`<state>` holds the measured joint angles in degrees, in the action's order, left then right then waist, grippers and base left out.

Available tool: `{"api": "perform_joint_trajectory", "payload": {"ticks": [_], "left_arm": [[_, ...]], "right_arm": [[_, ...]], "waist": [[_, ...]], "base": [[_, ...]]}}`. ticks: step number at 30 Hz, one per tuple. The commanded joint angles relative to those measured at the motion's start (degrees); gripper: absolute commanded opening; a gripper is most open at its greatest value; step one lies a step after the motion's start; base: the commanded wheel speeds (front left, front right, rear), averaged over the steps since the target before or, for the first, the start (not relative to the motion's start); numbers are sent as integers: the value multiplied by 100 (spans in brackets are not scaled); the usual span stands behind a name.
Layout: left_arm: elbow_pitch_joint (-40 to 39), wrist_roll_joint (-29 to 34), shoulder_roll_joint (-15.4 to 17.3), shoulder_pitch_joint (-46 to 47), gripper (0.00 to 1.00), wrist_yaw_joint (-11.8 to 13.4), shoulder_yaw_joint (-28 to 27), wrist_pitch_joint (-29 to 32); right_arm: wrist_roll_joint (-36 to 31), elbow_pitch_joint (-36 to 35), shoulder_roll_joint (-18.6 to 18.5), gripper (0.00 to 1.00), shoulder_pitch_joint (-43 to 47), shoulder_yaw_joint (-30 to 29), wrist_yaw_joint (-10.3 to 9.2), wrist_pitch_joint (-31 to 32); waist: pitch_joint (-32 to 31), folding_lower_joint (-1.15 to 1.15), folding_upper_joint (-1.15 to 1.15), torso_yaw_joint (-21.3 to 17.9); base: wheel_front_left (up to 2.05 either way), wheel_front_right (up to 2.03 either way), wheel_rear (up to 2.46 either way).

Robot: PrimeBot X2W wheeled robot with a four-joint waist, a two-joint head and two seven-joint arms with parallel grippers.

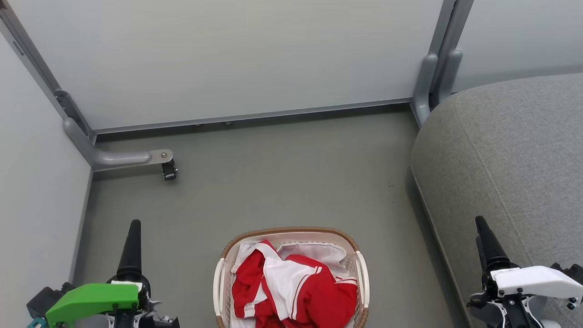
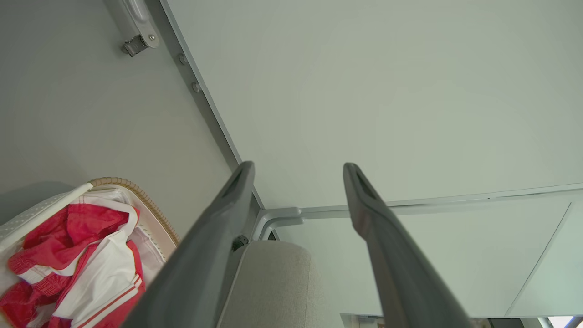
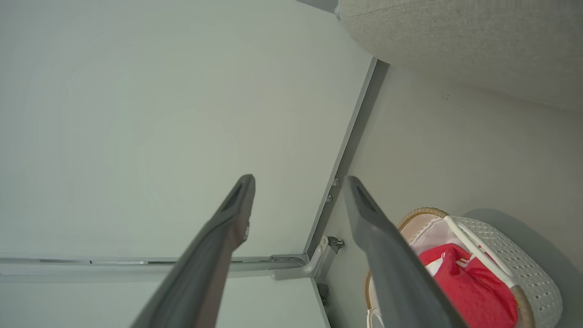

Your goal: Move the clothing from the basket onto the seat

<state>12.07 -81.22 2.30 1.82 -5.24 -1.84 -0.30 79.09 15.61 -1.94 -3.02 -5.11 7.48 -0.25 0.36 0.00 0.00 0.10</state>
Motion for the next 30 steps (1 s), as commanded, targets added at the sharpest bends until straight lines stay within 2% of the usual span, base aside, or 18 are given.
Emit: {"api": "perform_joint_trajectory", "payload": {"ticks": [1,30], "left_arm": [[-149,207,28,25,100,35,25,-60],[-626,3625,46,-247,100,418,615,-622]], "right_arm": [[-186,-127,-50,100,-43,-25,0,-61],[-3115,-716,-72,100,140,244,1,-624]], "waist": [[2,0,0,1],[2,0,0,31]], "base": [[0,0,0],[0,0,0]]}}
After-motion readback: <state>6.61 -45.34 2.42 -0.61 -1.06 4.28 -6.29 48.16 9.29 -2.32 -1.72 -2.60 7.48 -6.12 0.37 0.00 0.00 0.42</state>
